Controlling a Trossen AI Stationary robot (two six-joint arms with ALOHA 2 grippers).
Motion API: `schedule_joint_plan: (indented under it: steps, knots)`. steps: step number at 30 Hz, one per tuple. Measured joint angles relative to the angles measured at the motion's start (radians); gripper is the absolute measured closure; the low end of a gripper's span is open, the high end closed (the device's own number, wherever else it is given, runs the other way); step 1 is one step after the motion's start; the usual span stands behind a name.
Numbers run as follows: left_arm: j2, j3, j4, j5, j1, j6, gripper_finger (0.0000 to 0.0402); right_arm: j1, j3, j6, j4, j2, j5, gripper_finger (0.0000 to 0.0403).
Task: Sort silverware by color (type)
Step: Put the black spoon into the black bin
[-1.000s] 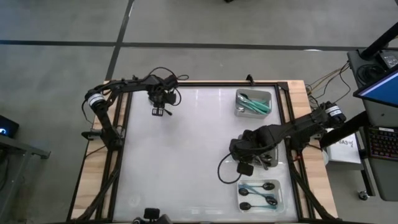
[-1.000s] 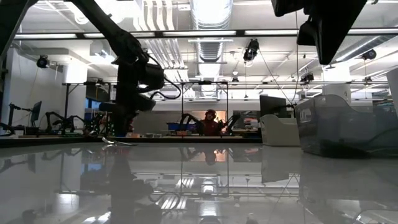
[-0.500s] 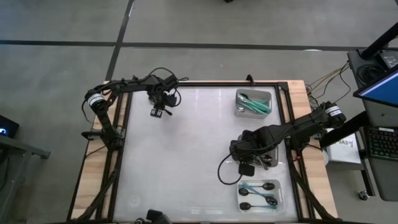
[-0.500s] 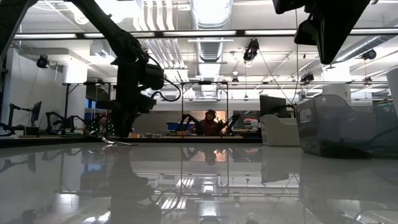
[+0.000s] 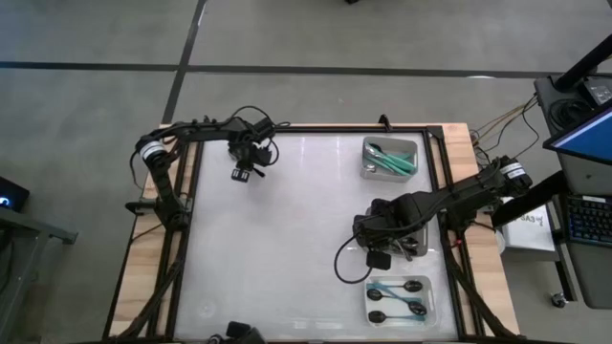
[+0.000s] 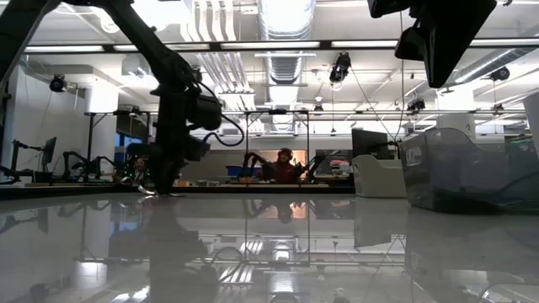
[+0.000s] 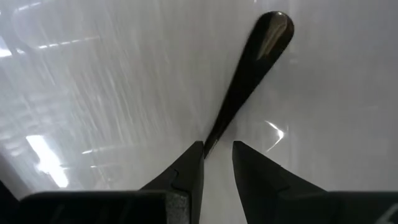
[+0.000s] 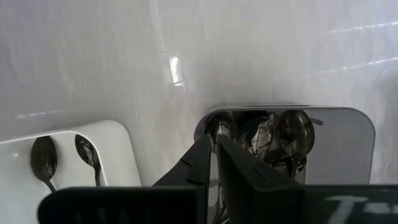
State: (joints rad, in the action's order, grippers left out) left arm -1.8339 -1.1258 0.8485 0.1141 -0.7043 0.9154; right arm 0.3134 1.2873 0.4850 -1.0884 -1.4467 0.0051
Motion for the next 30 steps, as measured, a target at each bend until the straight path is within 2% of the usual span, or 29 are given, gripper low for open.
schedule_joint_plan:
  steps: [5, 11, 15, 17, 21, 24, 30]
  knots:
    - [-0.043, -0.004, -0.006, 0.004, 0.000, -0.015, 0.0333, 0.000, 0.000, -0.001, 0.001, 0.000, 0.002, 0.0383]
    - [-0.068, -0.018, -0.005, 0.004, 0.004, -0.154, 0.0333, 0.000, 0.000, -0.012, 0.005, 0.000, 0.031, 0.0383]
    - [-0.071, -0.020, -0.006, 0.004, 0.003, -0.302, 0.0334, 0.000, 0.000, -0.037, 0.010, 0.000, 0.049, 0.0383]
    - [-0.071, -0.019, -0.007, 0.003, 0.004, -0.322, 0.0345, 0.000, 0.000, -0.039, 0.013, 0.000, 0.050, 0.0383]
    - [-0.071, -0.018, -0.010, -0.025, 0.003, -0.328, 0.0391, 0.000, 0.000, -0.040, 0.020, 0.000, 0.051, 0.0383]
    - [-0.071, -0.021, -0.007, -0.036, 0.003, -0.342, 0.0395, 0.000, 0.000, -0.043, 0.022, 0.000, 0.055, 0.0383]
    - [-0.065, -0.075, 0.049, -0.056, 0.002, -0.426, 0.0400, -0.019, 0.000, -0.031, 0.023, 0.000, 0.177, 0.0383]
